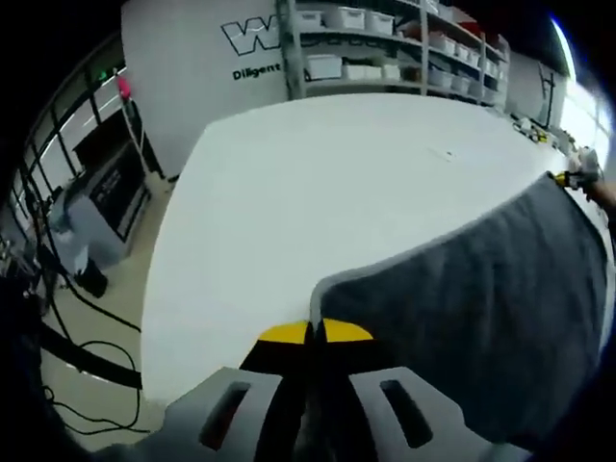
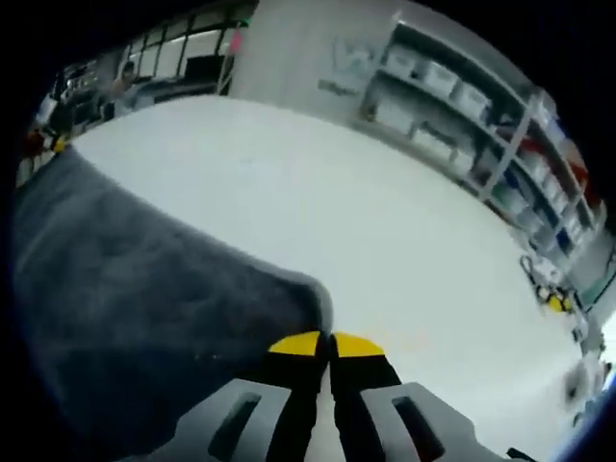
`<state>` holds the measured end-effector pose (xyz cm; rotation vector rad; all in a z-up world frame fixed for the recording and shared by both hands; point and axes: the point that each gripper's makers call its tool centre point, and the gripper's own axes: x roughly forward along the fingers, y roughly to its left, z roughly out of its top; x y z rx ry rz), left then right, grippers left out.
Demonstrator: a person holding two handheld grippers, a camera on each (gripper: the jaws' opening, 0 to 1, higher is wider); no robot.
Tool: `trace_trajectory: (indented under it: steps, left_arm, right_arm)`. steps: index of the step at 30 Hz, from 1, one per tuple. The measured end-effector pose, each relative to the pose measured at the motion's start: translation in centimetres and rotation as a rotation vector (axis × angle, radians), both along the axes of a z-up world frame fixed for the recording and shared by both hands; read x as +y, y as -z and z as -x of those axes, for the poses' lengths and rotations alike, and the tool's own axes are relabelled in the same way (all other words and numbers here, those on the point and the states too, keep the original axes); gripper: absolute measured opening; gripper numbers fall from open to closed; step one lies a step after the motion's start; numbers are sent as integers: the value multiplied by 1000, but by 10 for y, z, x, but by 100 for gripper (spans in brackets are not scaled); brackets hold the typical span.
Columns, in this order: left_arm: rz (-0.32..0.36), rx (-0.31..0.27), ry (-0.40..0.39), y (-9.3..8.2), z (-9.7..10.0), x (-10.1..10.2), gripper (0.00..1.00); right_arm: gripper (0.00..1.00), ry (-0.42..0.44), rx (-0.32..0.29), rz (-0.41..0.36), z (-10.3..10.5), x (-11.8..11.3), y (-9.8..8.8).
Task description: Open the folded towel by lifting each exposed corner and separating the folded layers until the towel lies flat within the target outline without major curled edges
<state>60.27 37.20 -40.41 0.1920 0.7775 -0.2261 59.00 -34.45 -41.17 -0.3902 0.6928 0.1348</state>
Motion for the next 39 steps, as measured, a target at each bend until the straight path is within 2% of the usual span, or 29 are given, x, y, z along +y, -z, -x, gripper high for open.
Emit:
trace_trajectory:
  steps: [4, 8, 14, 17, 21, 27, 39]
  left_arm:
    - [-11, -11, 5, 3, -2, -6, 1]
    - [-20, -27, 0, 3, -4, -6, 1]
    - [-27, -34, -5, 8, -9, -7, 1]
    - [-27, -37, -6, 9, -11, -8, 1]
    - [-32, -40, 0, 9, -12, -11, 1]
    - [-34, -56, 2, 10, -16, -17, 1]
    - [-36, -73, 20, 8, -21, -34, 1]
  right_arm:
    - [0, 3, 18, 3, -2, -3, 8]
    - [0, -1, 13, 3, -6, -5, 6]
    - [0, -22, -36, -27, -20, -10, 6]
    - [0, -47, -49, -2, -24, -14, 6]
    - [0, -32, -48, 5, -30, -16, 5]
    - [0, 14, -19, -28, -36, -23, 5]
    - [0, 36, -32, -41, -53, -33, 5]
